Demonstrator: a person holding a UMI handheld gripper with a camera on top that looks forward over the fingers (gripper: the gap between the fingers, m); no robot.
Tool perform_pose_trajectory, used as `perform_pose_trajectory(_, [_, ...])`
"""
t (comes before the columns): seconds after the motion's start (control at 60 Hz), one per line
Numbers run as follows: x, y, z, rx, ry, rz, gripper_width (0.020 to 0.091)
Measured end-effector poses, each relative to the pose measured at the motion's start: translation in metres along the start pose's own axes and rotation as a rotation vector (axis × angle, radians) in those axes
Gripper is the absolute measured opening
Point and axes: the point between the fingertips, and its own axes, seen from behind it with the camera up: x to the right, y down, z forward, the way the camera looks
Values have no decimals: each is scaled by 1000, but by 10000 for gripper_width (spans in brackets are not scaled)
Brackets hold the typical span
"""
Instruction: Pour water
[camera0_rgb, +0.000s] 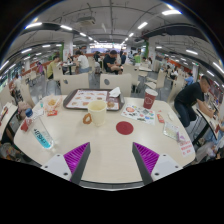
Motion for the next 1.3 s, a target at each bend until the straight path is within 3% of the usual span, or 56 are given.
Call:
perform_pose_trajectory(0.283, [-23,26,-15,-26,4,-3,850])
perform_pose_trajectory(0.533, [-102,71,-21,-48,-76,-1,855])
perform_pose_trajectory(0.8, [-240,58,1,68,-242,-26,856])
perform_pose_trajectory(1.017, [-286,13,61,156,-178,38,850])
perform_pose_trajectory(1.1, [-291,-1,81,184,-152,64,797])
perform_pose_trajectory(1.217, [-305,-8,102,211,-150,34,584])
perform_pose_trajectory(1.3, [-301,-14,106,243,-122,11,560])
